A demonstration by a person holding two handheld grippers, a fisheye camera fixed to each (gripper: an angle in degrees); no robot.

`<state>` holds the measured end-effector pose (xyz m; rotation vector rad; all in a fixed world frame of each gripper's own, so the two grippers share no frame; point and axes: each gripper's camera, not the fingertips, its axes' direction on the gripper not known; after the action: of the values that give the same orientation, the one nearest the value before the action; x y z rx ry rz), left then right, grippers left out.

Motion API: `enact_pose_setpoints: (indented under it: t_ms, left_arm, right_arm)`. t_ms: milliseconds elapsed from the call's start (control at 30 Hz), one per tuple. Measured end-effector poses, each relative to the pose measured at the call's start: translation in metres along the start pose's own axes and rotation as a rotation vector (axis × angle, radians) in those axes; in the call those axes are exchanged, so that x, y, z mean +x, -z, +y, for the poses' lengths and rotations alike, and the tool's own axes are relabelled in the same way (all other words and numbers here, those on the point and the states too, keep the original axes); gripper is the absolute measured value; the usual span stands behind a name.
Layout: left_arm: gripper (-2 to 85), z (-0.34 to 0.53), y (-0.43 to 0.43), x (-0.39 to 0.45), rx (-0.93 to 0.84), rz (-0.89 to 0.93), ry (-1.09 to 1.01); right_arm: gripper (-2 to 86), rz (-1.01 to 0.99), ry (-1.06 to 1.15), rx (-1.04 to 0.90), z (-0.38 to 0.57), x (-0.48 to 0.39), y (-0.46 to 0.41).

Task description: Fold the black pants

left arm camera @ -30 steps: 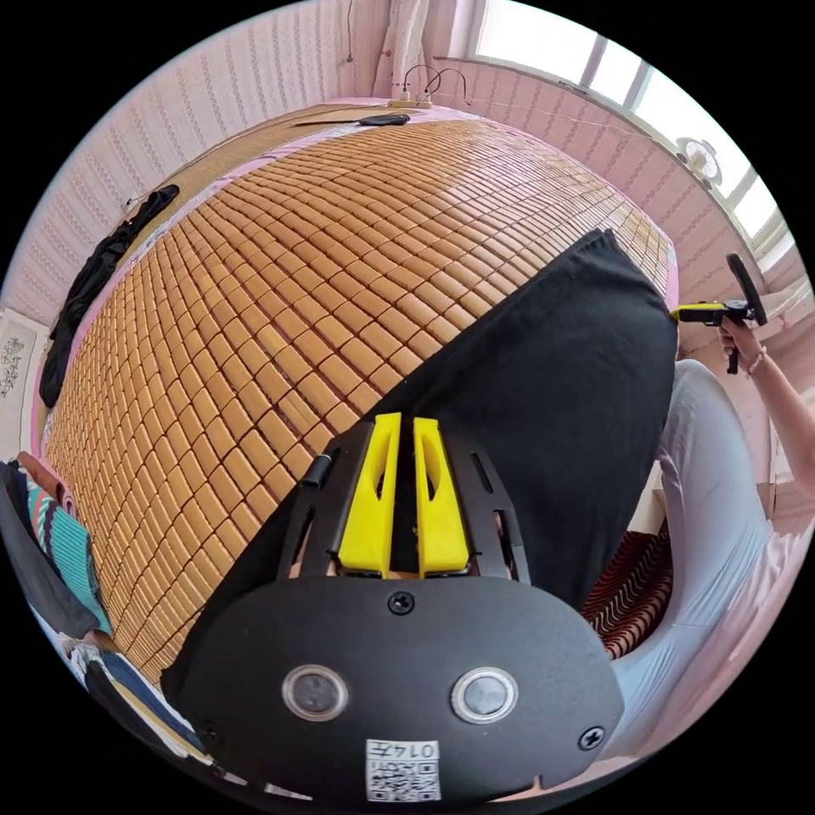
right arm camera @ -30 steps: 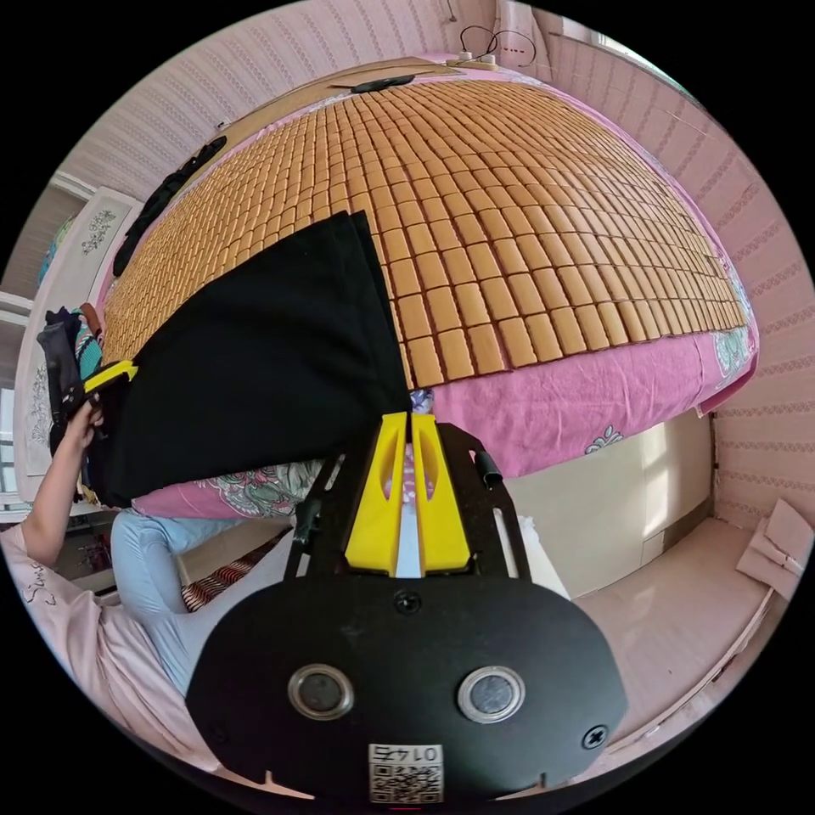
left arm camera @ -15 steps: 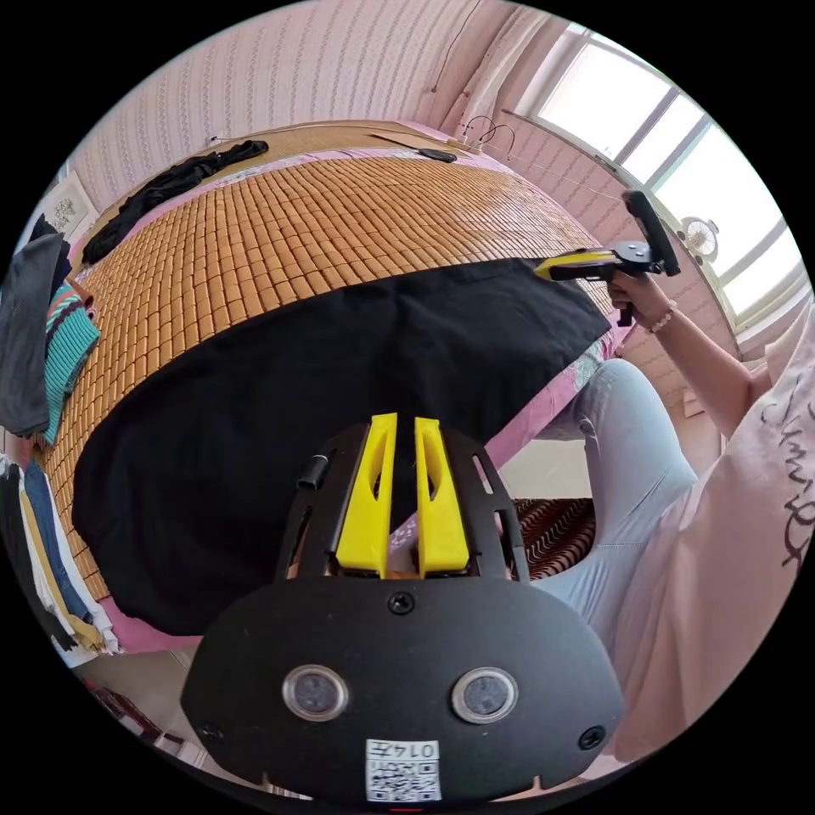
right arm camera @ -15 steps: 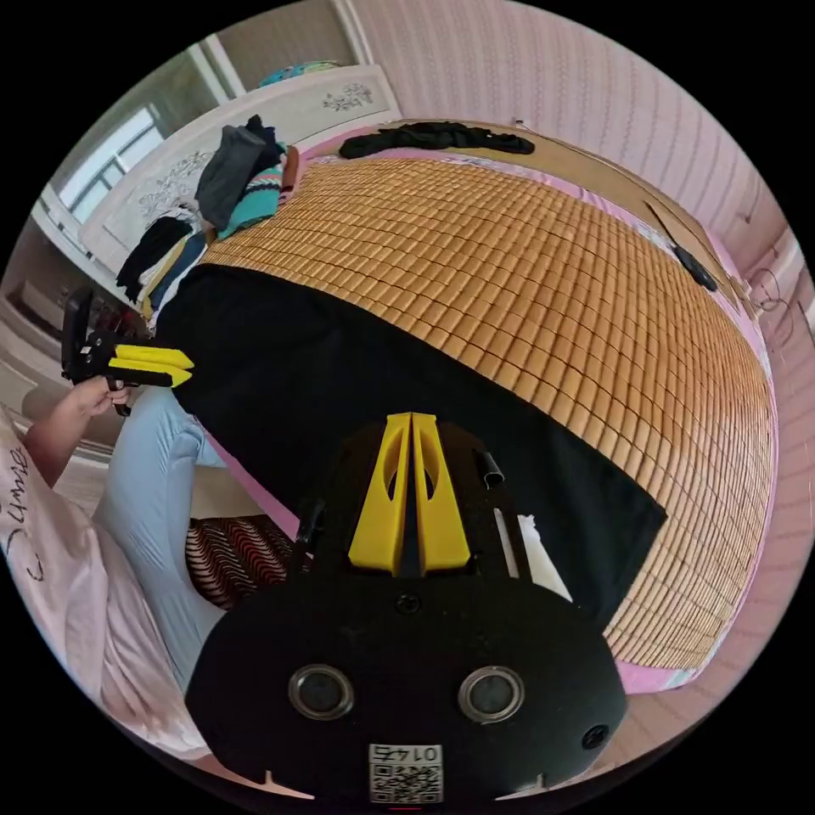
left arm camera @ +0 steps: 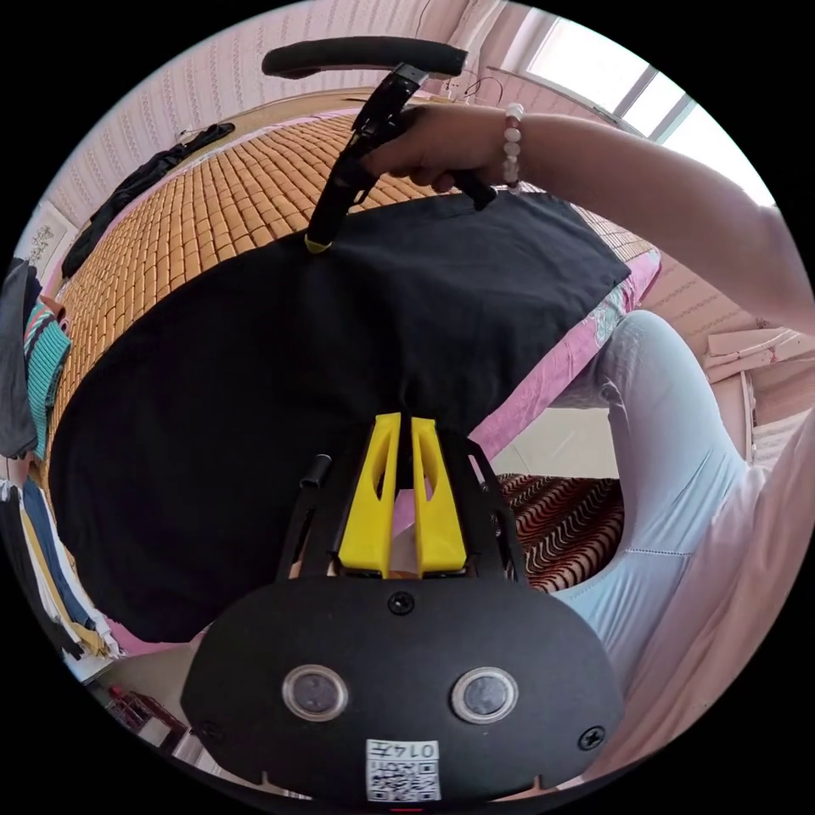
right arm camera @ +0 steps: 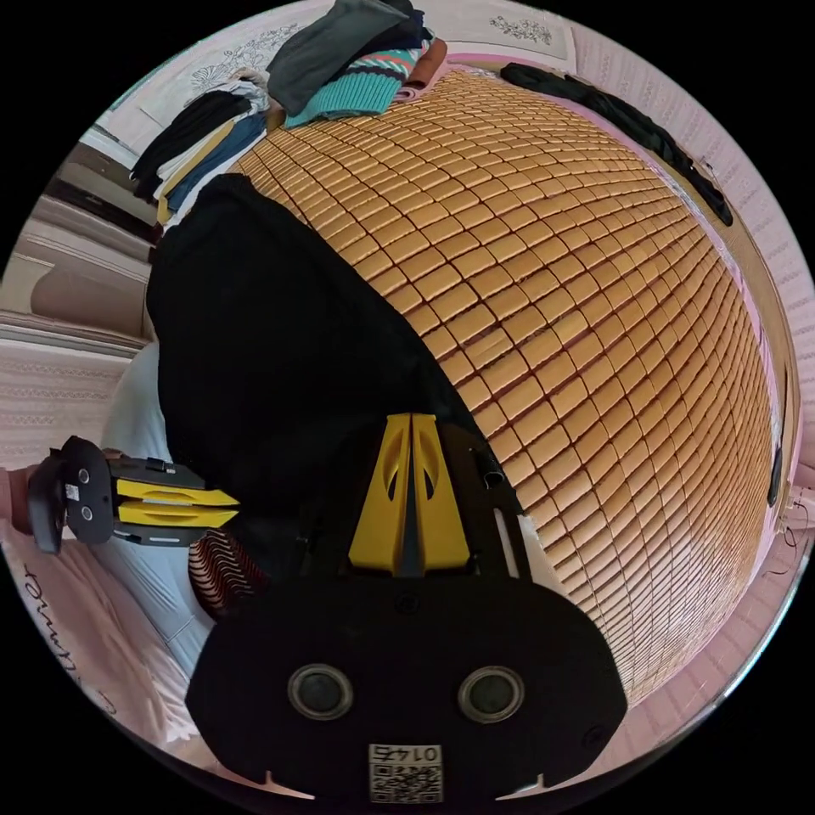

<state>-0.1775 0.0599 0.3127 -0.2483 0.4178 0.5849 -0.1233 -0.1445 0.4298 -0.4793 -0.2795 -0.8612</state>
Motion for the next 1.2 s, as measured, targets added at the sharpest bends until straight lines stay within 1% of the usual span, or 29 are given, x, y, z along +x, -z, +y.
enact_pose_setpoints:
  t_ms: [67, 100, 133, 167, 200, 233, 333, 467, 533, 633, 733, 967, 1067, 1200]
  left_arm:
    - [-0.5, -0.002, 0.001, 0.008, 0.024, 0.027, -0.009]
    - [-0.7, -0.004, -0.010, 0.013, -0.002, 0.034, -0.020]
    - [-0.8, -0.004, -0.027, 0.018, -0.070, 0.033, -0.035]
    - [-0.9, -0.003, -0.037, 0.021, -0.107, 0.033, -0.047]
    - [-0.9, 0.003, -0.037, 0.025, -0.051, 0.026, -0.065]
    - [-0.9, 0.006, -0.038, 0.027, -0.042, 0.025, -0.064]
    - [-1.0, 0.005, -0.040, 0.034, -0.054, 0.010, -0.096]
    - [-1.0, 0.004, -0.042, 0.048, -0.073, -0.028, -0.158]
    - [-1.0, 0.006, -0.043, 0.062, -0.068, -0.087, -0.198]
    - [-1.0, 0.009, -0.045, 0.074, -0.054, -0.127, -0.204]
    - [-1.0, 0.014, -0.047, 0.079, -0.028, -0.127, -0.199]
    - [-1.0, 0.017, -0.054, 0.097, -0.010, -0.157, -0.220]
    - [-1.0, 0.019, -0.057, 0.104, 0.007, -0.167, -0.228]
    - [-1.0, 0.020, -0.055, 0.110, 0.038, -0.156, -0.192]
  right_arm:
    - [-0.5, 0.044, -0.017, 0.022, -0.014, -0.005, 0.003]
    - [-0.5, 0.039, -0.017, 0.001, -0.018, -0.006, -0.002]
    - [-0.5, 0.036, -0.009, -0.045, -0.026, -0.010, -0.014]
    - [-0.5, 0.055, 0.002, -0.034, -0.031, -0.015, -0.014]
    - [-0.5, 0.059, 0.006, -0.041, -0.034, -0.017, -0.014]
    - [-0.5, 0.074, 0.016, -0.067, -0.041, -0.022, -0.015]
    - [-0.5, 0.169, 0.075, -0.105, -0.053, -0.044, -0.019]
    - [-0.4, 0.268, 0.097, -0.086, -0.055, -0.066, -0.025]
    - [-0.4, 0.275, 0.083, -0.068, -0.054, -0.070, -0.026]
    - [-0.5, 0.301, 0.084, -0.053, -0.051, -0.077, -0.028]
    - [-0.5, 0.325, 0.087, -0.048, -0.047, -0.082, -0.031]
    - [-0.4, 0.287, 0.072, -0.033, -0.029, -0.075, -0.033]
    - [-0.4, 0.300, 0.084, -0.044, -0.019, -0.074, -0.035]
    - [-0.5, 0.279, 0.058, -0.021, 0.000, -0.065, -0.035]
